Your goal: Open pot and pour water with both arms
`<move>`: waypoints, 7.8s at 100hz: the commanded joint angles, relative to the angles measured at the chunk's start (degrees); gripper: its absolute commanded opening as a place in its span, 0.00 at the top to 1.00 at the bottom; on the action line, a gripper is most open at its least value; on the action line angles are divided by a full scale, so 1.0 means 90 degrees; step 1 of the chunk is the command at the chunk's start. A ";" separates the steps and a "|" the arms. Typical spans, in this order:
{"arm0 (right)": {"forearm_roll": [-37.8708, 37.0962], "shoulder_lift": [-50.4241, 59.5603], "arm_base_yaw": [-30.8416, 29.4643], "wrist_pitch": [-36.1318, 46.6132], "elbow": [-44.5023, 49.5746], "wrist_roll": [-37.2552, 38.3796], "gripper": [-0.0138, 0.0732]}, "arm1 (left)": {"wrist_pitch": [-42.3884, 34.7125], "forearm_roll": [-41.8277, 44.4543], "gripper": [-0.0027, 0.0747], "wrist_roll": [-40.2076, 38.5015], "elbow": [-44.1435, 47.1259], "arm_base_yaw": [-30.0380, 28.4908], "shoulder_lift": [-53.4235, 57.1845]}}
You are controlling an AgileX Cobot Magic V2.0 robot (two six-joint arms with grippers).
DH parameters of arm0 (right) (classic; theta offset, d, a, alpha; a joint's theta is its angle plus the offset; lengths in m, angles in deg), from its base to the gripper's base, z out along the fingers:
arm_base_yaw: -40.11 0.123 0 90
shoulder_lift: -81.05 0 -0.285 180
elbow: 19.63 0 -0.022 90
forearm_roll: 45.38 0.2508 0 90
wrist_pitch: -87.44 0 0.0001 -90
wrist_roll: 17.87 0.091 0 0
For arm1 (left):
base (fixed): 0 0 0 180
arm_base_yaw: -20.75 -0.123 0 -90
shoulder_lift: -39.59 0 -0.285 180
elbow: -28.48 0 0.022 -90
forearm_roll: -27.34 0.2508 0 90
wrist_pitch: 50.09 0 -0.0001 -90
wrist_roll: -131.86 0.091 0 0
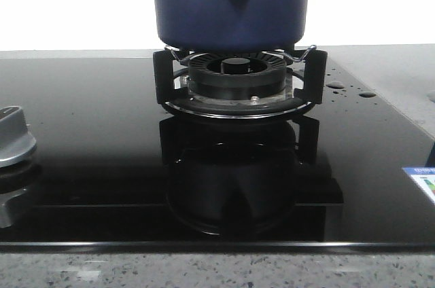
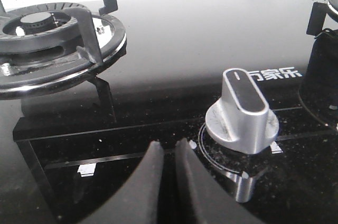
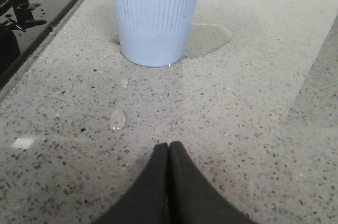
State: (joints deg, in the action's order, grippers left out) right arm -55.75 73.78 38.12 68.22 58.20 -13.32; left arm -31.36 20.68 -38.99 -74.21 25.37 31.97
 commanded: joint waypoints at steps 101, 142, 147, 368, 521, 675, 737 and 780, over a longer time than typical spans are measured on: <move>-0.3701 0.0133 -0.0036 0.1203 0.0181 -0.0067 0.91 | -0.0302 -0.0086 0.96 -0.0067 0.0286 -0.0013 0.0199; -0.2626 0.0133 -0.0036 0.3392 0.0181 0.1981 0.91 | -0.1850 -0.2639 0.96 -0.0067 0.0286 -0.0013 0.0199; -0.2157 0.0133 -0.0036 0.3216 0.0181 0.2521 0.91 | -0.2197 -0.3297 0.96 -0.0067 0.0286 -0.0013 0.0199; 0.3528 -0.3330 0.2575 -0.0895 -0.5164 -0.2100 0.19 | 0.4944 -0.9290 0.35 1.0067 -0.8651 0.1022 -0.9865; 0.3487 -0.3330 0.2575 -0.0907 -0.5164 -0.2100 0.19 | 0.4114 -1.0086 0.67 1.0067 -0.9817 0.1930 -1.1423; -0.1973 -0.2999 0.0454 0.1595 -0.2393 0.1628 0.19 | 0.4830 -1.0130 0.70 0.9469 -0.9817 0.1191 -0.9526; -0.1461 -0.4371 -0.0326 0.3091 -0.2393 0.1840 0.19 | 0.4830 -1.0062 0.70 0.9469 -0.9817 0.1191 -0.9526; -0.1350 -0.4371 -0.0326 0.3034 -0.2393 0.1840 0.19 | 0.4830 -1.0037 0.70 0.9469 -0.9817 0.1191 -0.9526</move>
State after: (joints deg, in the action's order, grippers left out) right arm -68.36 34.70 35.49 91.57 38.18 3.35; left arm 11.65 -64.09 46.63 -160.66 36.08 -56.43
